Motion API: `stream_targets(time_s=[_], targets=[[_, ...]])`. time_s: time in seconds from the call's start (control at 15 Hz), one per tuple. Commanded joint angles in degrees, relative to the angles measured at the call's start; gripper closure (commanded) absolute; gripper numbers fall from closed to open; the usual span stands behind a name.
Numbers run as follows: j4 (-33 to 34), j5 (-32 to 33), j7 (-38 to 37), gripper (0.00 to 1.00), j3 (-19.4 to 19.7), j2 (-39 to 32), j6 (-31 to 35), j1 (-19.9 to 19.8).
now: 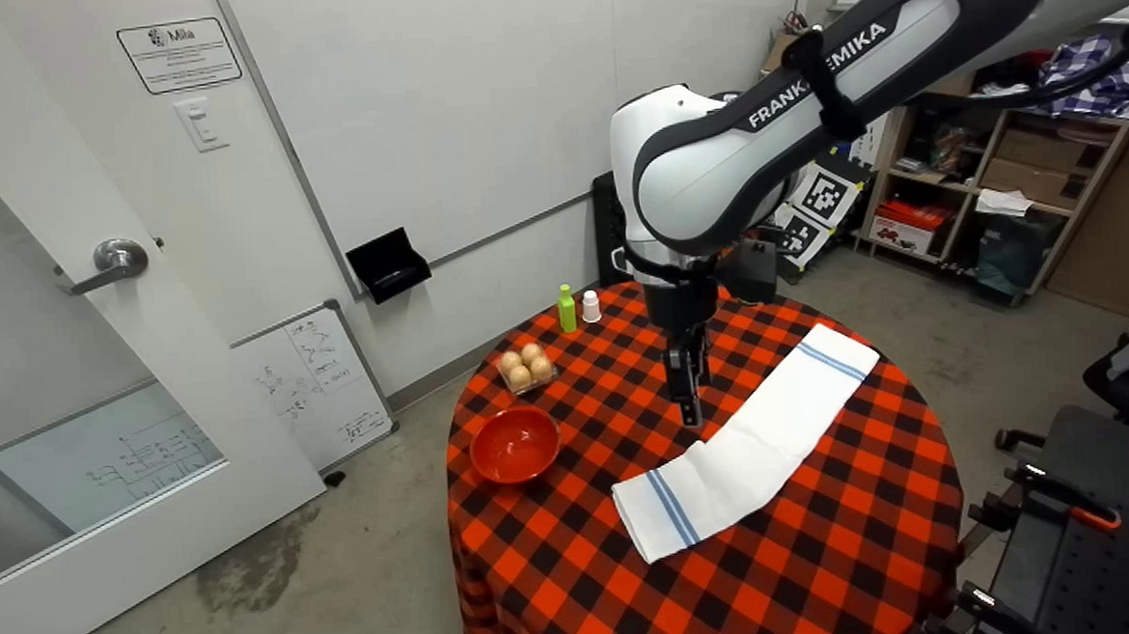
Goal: Unfold the towel on the table.
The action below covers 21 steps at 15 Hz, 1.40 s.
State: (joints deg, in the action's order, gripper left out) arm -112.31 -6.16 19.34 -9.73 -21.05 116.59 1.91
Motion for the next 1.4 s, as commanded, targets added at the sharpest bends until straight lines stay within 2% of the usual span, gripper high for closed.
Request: stream_targets(time_s=[0.0, 0.4, 0.6, 0.87, 1.07, 1.13, 1.33], targets=[[-2.83, 1.70, -0.77, 0.00, 1.54, 5.06, 3.42, 0.31], [-12.63, 6.98, -3.97, 0.00, 6.44, 16.07, 11.23, -1.49], [-18.67, 11.17, -11.52, 0.00, 9.39, 21.65, 12.13, -2.48], [-24.89, 12.41, -19.40, 0.00, 11.59, 28.45, 12.03, -4.35], [-27.47, 11.74, -24.75, 0.00, 12.20, 32.03, 10.73, -5.68], [-24.23, 11.10, -21.10, 0.00, 12.07, 28.26, 10.24, -5.20], [-26.29, 11.10, -23.04, 0.00, 12.23, 30.75, 10.25, -5.74]])
